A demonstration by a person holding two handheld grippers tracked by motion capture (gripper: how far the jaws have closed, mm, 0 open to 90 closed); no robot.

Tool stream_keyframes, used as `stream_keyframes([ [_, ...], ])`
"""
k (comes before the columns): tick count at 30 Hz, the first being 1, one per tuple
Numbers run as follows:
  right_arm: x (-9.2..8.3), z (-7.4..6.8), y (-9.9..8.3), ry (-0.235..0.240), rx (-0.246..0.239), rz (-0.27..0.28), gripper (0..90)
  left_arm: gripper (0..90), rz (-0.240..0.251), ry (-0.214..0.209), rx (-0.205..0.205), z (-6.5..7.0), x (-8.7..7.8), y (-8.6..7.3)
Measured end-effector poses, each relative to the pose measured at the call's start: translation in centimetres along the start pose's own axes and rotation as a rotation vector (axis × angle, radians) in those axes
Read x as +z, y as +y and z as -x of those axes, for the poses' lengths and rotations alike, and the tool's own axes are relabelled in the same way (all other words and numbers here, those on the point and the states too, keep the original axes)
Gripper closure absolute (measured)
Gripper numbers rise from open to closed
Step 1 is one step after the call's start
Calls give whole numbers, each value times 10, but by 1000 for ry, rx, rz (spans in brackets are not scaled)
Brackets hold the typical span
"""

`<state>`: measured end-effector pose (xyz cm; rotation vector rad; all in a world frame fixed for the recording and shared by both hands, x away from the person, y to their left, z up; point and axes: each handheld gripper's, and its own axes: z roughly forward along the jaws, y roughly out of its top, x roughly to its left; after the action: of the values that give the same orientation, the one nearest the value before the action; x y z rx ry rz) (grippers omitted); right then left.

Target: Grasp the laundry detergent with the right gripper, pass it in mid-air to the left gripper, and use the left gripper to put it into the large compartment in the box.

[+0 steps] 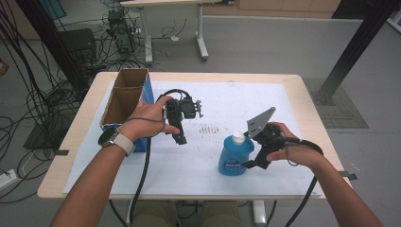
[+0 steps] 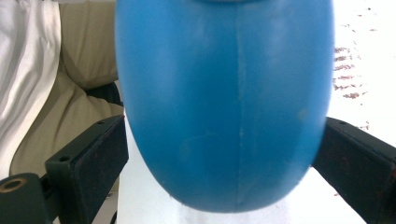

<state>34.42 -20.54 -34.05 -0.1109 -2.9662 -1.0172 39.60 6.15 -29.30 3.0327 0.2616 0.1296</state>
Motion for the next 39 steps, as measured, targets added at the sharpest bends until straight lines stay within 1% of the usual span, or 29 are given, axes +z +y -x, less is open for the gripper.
stream_keyframes([
  [7,4,1,-3,5,1,24,61,108,0,-1,-1,0,2,0],
  [13,6,1,-4,8,-4,33,76,108,-3,-1,-6,-1,3,0],
  [24,12,2,-9,13,0,52,93,108,-6,-5,-5,-1,5,1],
  [26,13,2,-9,13,-2,60,96,108,-5,-6,-9,0,5,1],
  [28,14,2,-10,13,-3,69,101,108,-10,-8,-2,-1,6,2],
  [36,17,1,-12,18,-9,96,121,108,-7,-8,-11,-1,6,1],
  [39,18,2,-13,19,-7,105,124,108,-7,-10,-6,-1,6,2],
])
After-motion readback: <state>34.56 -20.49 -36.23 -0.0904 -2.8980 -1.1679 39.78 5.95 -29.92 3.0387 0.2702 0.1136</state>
